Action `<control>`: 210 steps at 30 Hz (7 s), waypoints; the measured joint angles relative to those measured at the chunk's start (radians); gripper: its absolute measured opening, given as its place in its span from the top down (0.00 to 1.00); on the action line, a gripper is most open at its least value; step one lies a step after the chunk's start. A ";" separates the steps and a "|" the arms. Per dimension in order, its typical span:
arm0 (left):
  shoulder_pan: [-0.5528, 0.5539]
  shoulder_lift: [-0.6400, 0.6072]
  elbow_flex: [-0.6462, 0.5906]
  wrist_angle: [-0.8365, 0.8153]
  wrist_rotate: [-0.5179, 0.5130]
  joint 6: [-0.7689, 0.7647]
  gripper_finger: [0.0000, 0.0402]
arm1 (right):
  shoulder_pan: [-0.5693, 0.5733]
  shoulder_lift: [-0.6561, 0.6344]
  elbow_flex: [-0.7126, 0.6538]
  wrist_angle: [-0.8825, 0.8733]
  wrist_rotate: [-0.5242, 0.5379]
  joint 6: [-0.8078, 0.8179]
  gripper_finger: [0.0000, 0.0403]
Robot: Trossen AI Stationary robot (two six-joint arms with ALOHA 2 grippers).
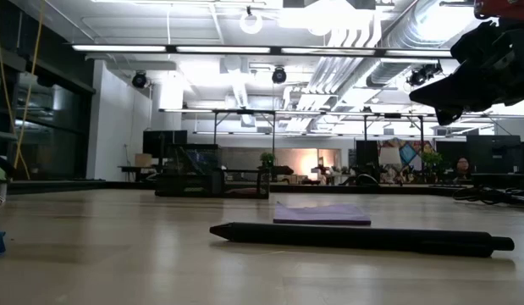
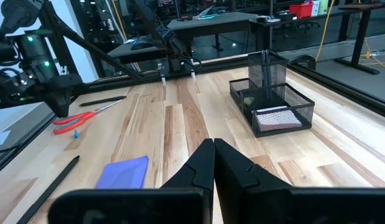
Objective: Pick and place office supplies into organizer
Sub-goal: Put the red scissors into the black desk organizer
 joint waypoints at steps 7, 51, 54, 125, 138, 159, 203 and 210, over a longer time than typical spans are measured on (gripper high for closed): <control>0.020 0.000 0.000 0.078 0.000 0.000 0.79 | 0.000 0.000 0.000 0.000 0.000 0.000 0.99; 0.064 0.055 0.000 0.068 -0.185 -0.064 0.98 | 0.000 0.000 0.000 0.000 0.000 0.000 0.99; 0.080 0.055 0.032 0.019 -0.228 -0.065 0.99 | 0.000 0.000 0.000 0.000 0.000 0.000 0.99; 0.185 -1.087 -0.546 -0.199 -1.121 -0.432 0.96 | 0.000 0.000 0.000 0.000 0.000 0.000 0.99; 0.334 -1.347 -0.546 0.010 -1.019 -0.060 0.97 | 0.000 0.000 0.000 0.000 0.000 0.000 0.99; 0.488 -1.690 -0.895 0.784 -0.670 0.487 0.97 | 0.000 0.000 0.000 0.000 0.000 0.000 0.99; 1.542 -0.971 -1.036 1.595 0.448 0.341 0.97 | 0.000 0.000 0.000 0.000 0.000 0.000 0.99; 1.558 -0.856 -1.036 1.665 0.485 0.331 0.97 | 0.000 0.000 0.000 0.000 0.000 0.000 0.99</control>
